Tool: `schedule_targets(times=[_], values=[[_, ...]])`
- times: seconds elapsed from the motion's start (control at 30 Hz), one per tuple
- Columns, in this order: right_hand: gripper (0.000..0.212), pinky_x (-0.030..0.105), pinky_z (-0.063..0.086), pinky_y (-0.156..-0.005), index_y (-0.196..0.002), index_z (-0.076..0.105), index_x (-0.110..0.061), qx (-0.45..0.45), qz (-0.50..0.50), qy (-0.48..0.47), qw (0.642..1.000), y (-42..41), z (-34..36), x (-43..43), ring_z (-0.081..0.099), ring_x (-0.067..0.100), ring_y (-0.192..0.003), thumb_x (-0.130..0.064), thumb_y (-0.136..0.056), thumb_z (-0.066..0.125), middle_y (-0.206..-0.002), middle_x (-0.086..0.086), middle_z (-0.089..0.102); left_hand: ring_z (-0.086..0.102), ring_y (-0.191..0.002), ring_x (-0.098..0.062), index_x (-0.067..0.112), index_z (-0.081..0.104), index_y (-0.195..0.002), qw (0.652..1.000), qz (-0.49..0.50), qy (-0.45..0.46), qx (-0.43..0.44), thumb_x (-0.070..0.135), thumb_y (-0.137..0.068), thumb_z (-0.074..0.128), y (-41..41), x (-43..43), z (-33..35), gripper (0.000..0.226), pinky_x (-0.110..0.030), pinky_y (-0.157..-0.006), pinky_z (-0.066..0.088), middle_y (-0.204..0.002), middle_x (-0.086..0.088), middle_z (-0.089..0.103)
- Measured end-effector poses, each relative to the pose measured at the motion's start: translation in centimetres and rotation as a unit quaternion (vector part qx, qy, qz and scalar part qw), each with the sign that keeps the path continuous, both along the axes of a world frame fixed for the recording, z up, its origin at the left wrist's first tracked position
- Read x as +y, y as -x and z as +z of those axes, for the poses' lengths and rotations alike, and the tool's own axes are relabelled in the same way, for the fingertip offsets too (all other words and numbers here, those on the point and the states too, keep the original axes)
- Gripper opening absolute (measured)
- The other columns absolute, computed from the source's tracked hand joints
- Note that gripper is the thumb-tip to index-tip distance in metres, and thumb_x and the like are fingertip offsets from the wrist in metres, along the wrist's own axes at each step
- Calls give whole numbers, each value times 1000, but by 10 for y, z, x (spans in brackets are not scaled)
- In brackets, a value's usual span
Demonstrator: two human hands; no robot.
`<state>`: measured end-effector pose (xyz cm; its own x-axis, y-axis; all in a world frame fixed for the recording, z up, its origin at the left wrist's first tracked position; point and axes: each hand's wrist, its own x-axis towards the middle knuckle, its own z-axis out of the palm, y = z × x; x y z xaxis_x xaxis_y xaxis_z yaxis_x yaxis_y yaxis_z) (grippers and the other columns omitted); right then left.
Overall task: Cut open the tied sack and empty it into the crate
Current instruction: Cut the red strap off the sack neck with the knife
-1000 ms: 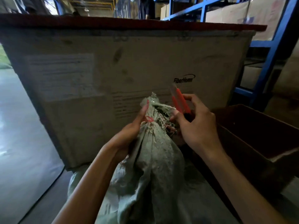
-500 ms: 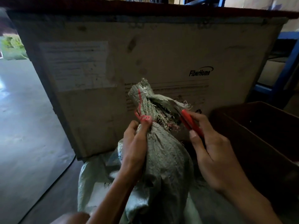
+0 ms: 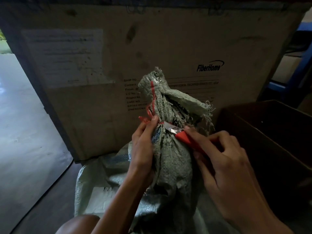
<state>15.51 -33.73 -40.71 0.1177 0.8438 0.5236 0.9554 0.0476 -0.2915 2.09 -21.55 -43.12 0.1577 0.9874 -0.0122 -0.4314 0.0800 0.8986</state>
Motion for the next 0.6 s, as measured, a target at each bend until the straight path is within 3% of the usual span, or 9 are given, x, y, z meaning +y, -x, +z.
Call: schedule_targets(times=[0.13, 0.4, 0.6], values=[[64, 34, 40, -76, -145, 39, -45, -9, -3, 3, 1000, -9, -2, -2, 46, 16, -91, -31, -86, 58, -99, -4, 46, 72, -97, -32, 20, 79, -92, 1000, 3, -8, -6, 29, -96, 65, -2, -1, 0, 18, -59, -104, 50, -101, -15, 77], [56, 34, 40, -73, -144, 41, -47, -15, 1, 0, 1000, -17, 1, -4, 45, 14, -89, -41, -88, 44, -97, -6, 46, 65, -85, -29, 15, 76, -88, 997, 29, -73, 16, 25, -98, 64, -8, -7, 0, 18, -47, -84, 53, -88, -13, 71], [60, 33, 39, -72, -144, 39, -47, -57, -9, 47, 997, -23, 5, -8, 44, 14, -86, -38, -86, 49, -96, -6, 46, 55, -76, -30, 8, 73, -81, 991, 43, -123, 37, 23, -98, 63, -8, -10, -4, 24, -47, -74, 45, -81, -18, 62]])
